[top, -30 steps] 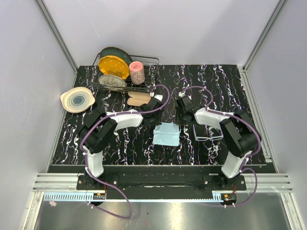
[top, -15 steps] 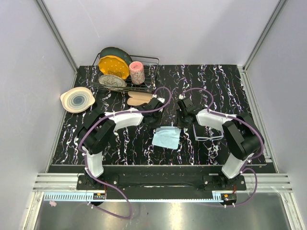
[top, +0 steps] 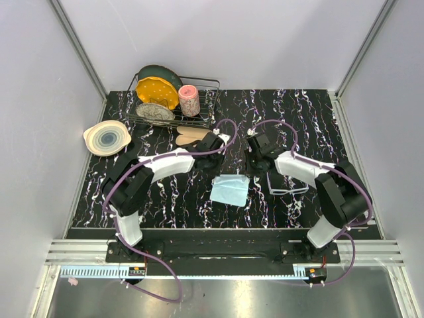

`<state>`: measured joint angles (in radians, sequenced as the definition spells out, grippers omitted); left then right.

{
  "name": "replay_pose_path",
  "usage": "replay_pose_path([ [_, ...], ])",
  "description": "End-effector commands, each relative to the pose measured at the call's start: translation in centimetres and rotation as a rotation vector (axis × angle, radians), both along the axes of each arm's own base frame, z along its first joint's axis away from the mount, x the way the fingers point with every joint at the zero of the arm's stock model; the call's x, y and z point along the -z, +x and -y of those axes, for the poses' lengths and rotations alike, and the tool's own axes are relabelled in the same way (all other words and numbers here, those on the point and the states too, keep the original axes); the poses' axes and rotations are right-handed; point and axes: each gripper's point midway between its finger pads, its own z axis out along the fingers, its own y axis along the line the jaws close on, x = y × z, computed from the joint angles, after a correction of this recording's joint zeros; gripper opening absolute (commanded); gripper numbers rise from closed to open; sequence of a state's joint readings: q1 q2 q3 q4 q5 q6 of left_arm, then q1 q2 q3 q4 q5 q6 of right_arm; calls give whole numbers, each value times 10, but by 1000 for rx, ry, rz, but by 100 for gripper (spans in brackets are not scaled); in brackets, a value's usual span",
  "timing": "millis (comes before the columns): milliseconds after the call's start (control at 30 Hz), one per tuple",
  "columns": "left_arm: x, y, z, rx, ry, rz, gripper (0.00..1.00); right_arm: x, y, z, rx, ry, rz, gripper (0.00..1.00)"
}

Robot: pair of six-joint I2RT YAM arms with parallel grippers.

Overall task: Organize the sunglasses
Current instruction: Fold the glasses cleaning cloth at the center of the board.

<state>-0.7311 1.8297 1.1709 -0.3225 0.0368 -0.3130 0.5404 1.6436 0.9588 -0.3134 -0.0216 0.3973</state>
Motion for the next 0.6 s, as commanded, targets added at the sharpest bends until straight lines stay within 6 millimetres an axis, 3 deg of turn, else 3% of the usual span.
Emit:
replay_pose_path([
  [0, -36, 6, 16, 106, -81, 65, 0, -15, -3, -3, -35, 35, 22, 0],
  [567, -47, -2, 19, 231, -105, 84, 0, -18, -25, -7, -80, 95, -9, 0],
])
